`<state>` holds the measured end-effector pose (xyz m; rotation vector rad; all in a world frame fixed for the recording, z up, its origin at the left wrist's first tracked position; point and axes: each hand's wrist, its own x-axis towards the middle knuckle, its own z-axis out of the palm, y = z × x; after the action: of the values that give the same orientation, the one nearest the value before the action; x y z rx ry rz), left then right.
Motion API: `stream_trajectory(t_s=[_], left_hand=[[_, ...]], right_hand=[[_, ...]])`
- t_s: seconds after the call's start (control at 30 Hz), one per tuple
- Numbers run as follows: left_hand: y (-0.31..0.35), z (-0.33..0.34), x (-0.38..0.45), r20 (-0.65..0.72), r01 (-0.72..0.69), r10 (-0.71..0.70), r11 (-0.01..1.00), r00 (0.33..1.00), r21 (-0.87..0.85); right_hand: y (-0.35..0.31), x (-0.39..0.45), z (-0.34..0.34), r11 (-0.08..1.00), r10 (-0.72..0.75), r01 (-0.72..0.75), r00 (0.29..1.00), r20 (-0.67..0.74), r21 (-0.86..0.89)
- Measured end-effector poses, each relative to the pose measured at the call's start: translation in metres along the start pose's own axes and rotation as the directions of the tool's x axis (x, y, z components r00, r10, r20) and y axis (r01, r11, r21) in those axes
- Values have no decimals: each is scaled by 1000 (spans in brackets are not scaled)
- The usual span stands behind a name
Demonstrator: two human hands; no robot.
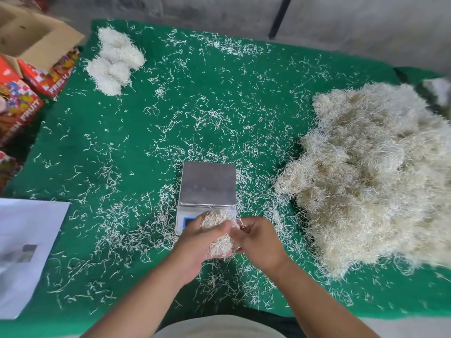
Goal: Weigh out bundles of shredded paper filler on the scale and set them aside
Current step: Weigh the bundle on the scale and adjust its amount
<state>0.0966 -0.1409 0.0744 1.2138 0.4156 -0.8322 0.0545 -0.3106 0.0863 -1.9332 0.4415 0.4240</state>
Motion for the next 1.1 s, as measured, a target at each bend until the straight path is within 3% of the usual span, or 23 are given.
stream_trajectory(t_s=[0.13, 0.27, 0.4, 0.47, 0.53, 0.77, 1.1], left_hand=[[-15, 19, 13, -33, -149, 163, 954, 986, 259], [-25, 54, 38, -3, -222, 294, 729, 956, 648], [-23, 96, 45, 4, -274, 475, 501, 880, 821], [-21, 108, 48, 15, -282, 516, 443, 856, 851], [-15, 112, 54, -9, -283, 544, 450, 839, 847], [23, 121, 88, -215, -160, 430, 682, 877, 714], [20, 174, 109, -316, -139, 365, 817, 876, 559]], right_hand=[[9, -4, -14, 994, 98, -101, 992, -79, -40], [22, -6, -38, 975, 197, -217, 951, -239, -57], [25, -1, -63, 951, 234, -289, 904, -358, -108], [23, 0, -71, 947, 244, -304, 891, -384, -103], [19, 1, -74, 955, 216, -276, 901, -376, -113], [3, 7, -68, 976, 175, -206, 937, -301, -72], [9, 0, -101, 980, 128, -182, 889, -439, -81]])
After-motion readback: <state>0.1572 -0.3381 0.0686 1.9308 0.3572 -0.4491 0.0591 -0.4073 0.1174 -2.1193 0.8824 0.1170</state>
